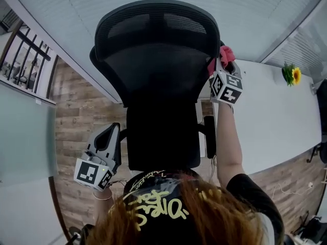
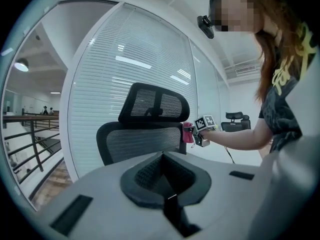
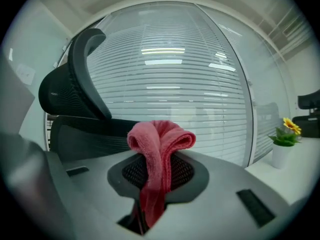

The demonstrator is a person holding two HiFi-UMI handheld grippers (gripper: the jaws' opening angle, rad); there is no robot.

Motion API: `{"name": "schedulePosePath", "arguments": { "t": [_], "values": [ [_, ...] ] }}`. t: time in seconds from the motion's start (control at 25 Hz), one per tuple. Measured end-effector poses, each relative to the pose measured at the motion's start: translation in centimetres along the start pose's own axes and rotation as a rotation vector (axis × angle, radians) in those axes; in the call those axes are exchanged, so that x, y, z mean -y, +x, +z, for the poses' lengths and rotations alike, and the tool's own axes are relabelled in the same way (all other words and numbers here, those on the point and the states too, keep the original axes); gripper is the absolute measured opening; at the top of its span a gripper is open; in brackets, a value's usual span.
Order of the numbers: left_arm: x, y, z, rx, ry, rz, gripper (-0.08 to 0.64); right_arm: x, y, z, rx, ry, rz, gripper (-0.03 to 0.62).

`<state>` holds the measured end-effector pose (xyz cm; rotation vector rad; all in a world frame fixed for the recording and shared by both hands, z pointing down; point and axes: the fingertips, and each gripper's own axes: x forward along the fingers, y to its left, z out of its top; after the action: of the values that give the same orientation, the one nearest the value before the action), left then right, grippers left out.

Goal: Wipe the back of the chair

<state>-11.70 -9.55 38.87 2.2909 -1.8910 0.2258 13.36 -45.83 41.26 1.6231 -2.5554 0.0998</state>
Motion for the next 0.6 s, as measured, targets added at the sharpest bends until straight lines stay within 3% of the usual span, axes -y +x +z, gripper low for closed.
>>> {"name": "schedulePosePath", "arguments": {
  "t": [0.28,0.6],
  "values": [
    [-0.3,-0.7,0.1,0.001,0.010,0.044,-0.006,-0.2,0.9,0.2,0.017,0.028,-0.023,0.066],
    [-1.0,-1.0,0.0,-0.010,0.019,0.038,-0.006,-2.6,1.6,0.5,0.024,0.015,-0.017,0.066]
  ]
}}
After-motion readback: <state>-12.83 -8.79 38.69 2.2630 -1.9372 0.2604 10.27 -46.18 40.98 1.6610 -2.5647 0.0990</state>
